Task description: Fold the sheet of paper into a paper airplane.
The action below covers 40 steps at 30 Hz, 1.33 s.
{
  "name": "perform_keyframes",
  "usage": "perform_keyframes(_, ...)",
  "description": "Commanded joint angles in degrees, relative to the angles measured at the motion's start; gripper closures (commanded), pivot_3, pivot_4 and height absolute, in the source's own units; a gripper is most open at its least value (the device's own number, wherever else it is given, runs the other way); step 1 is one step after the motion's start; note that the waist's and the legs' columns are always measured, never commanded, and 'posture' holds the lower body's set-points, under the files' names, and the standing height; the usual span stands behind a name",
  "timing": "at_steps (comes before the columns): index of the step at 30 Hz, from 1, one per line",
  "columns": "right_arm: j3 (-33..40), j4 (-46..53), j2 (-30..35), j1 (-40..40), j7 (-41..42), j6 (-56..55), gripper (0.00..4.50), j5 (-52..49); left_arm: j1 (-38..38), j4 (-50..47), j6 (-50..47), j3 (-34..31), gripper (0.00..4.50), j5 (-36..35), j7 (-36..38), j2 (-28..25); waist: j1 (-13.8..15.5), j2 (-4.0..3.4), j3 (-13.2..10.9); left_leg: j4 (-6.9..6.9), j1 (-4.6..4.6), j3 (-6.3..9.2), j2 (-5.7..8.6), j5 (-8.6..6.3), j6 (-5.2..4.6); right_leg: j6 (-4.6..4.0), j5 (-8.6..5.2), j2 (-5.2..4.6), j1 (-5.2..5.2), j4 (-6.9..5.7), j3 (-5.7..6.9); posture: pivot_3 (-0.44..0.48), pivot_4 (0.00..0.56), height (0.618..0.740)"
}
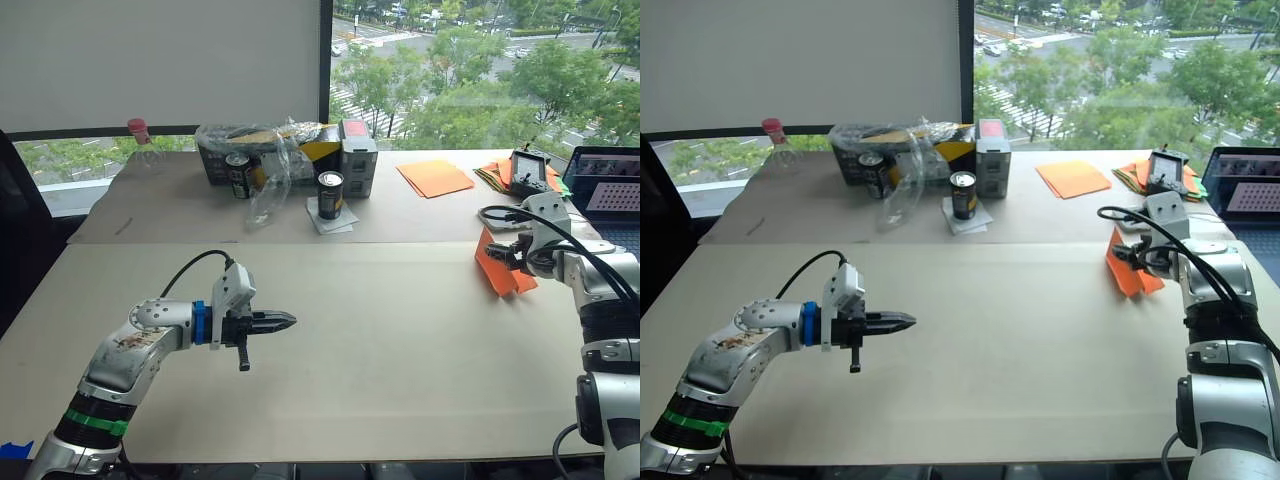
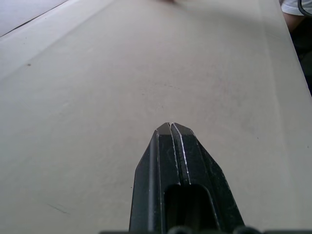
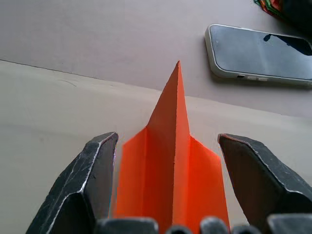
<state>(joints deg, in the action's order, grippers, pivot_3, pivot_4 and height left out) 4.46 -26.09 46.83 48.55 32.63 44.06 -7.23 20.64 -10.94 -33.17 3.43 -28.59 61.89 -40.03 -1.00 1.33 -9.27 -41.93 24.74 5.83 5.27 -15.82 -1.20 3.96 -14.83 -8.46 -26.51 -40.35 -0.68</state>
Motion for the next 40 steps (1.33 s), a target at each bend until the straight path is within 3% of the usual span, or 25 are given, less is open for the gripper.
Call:
perform_keyframes(1,4.19,13.27,4.72,-0.31,5.59,3.30,0.05,-4.56,2.51,0.93,-3.16,-1.87,4.50,-1.85,-1.02,-0.04,0.06,-0.02,-0.01,0.00,0.00,0.01,0.00,0.00,-0.01,0.00,0.00,0.00,-0.01,-0.01,0.01,0.000,0.150,0.670)
perform_keyframes(4,6.61,24.31,5.96,-3.86,11.90,5.68,0.05,-11.58,3.45,1.78,-3.05,-1.75,4.50,-1.83,-0.56,0.14,0.15,-0.02,0.00,0.01,-0.02,0.05,-0.02,-0.01,-0.02,0.01,0.00,0.02,0.04,0.01,0.06,0.000,0.150,0.670)
perform_keyframes(8,10.72,41.07,6.30,-16.34,19.80,7.17,0.05,-21.55,2.53,2.18,0.27,-0.80,4.50,0.72,0.06,-0.49,0.15,-0.02,0.00,-0.02,-0.06,0.10,-0.05,-0.03,-0.04,0.03,0.01,0.02,0.17,0.07,0.11,0.000,0.150,0.670)
perform_keyframes(16,14.12,54.73,-2.23,-34.60,13.26,3.19,0.05,-24.53,-2.26,1.05,1.66,-2.46,4.50,1.25,-2.33,-0.06,0.25,-0.02,0.00,-0.25,-0.12,0.13,-0.01,-0.04,-0.09,0.11,0.07,-0.01,0.26,0.04,0.03,0.000,0.150,0.670)
perform_keyframes(26,2.76,53.84,-10.72,-46.47,7.73,-12.58,0.05,-13.88,-10.78,-1.57,7.80,-2.60,4.50,4.88,-10.24,5.43,0.41,-0.04,0.00,-0.27,-0.16,0.10,-0.01,-0.03,-0.08,0.10,0.07,-0.01,0.24,-0.01,-0.01,0.000,0.150,0.670)
perform_keyframes(40,-1.07,52.53,-18.03,-47.17,1.93,-17.15,0.05,-11.41,-13.73,0.33,13.77,-0.73,4.50,10.88,-16.60,10.73,0.43,-0.04,0.01,-0.36,-0.20,0.11,0.01,-0.02,-0.06,0.10,0.07,0.00,0.23,-0.22,-0.01,0.000,0.150,0.670)
